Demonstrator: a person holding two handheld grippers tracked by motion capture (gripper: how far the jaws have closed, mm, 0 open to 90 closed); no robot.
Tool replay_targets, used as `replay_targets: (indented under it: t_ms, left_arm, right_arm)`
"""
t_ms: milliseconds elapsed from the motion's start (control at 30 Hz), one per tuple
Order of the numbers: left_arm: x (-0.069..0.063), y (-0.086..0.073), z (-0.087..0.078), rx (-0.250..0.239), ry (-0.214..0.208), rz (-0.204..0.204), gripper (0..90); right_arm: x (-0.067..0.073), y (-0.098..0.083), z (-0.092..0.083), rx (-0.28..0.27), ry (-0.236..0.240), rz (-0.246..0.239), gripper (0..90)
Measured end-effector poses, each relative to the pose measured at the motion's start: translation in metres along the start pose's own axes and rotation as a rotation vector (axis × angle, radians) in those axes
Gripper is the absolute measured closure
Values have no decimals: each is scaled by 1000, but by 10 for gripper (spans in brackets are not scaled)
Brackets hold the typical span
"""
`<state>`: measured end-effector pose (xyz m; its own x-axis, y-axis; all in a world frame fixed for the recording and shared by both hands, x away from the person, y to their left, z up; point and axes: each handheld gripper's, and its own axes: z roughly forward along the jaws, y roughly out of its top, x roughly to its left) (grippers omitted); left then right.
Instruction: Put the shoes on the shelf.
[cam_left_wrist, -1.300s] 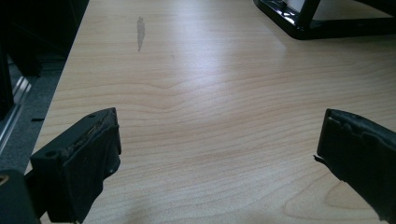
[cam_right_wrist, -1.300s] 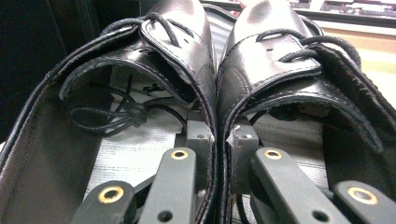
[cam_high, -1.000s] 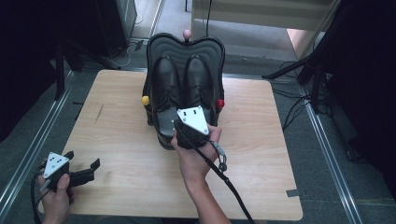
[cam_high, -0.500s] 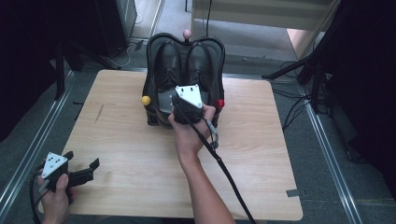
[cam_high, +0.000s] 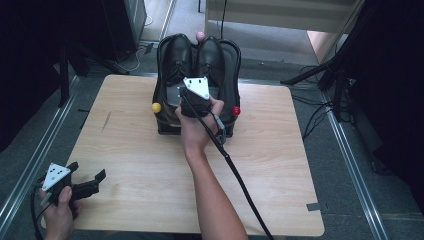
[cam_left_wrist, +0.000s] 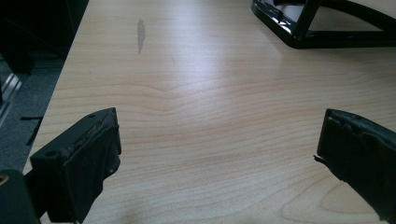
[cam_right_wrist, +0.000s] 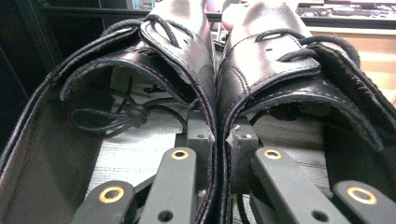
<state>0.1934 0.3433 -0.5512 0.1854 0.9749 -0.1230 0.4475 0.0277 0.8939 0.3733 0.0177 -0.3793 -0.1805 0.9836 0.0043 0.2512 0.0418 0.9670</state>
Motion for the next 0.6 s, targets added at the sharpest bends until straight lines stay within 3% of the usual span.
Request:
replay_targets:
  t_ms: [600]
  left_arm:
    - [0, 0, 0, -1, -2, 0, 5]
  right_arm:
    - [-7, 2, 24, -18, -37, 34, 837]
